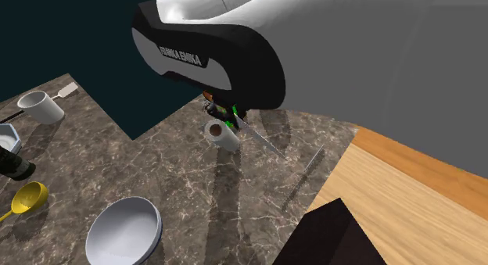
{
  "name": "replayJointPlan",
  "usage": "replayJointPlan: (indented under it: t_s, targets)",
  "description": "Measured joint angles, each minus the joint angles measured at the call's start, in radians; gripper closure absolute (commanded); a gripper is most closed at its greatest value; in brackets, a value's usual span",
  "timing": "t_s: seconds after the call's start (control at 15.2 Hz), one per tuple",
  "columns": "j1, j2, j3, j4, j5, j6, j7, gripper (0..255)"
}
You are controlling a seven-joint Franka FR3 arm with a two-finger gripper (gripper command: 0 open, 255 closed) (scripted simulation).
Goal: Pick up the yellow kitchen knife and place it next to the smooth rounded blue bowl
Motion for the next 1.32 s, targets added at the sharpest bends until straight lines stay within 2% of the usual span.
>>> replayJointPlan:
  t_s: [0.59,1.32]
  targets:
    - [0.084,-0.209,0.091,-0.236,0.080,0.018,0.151,255]
    - [0.203,-0.380,0.232,-0.364,0.223,-0.020,0.355,255]
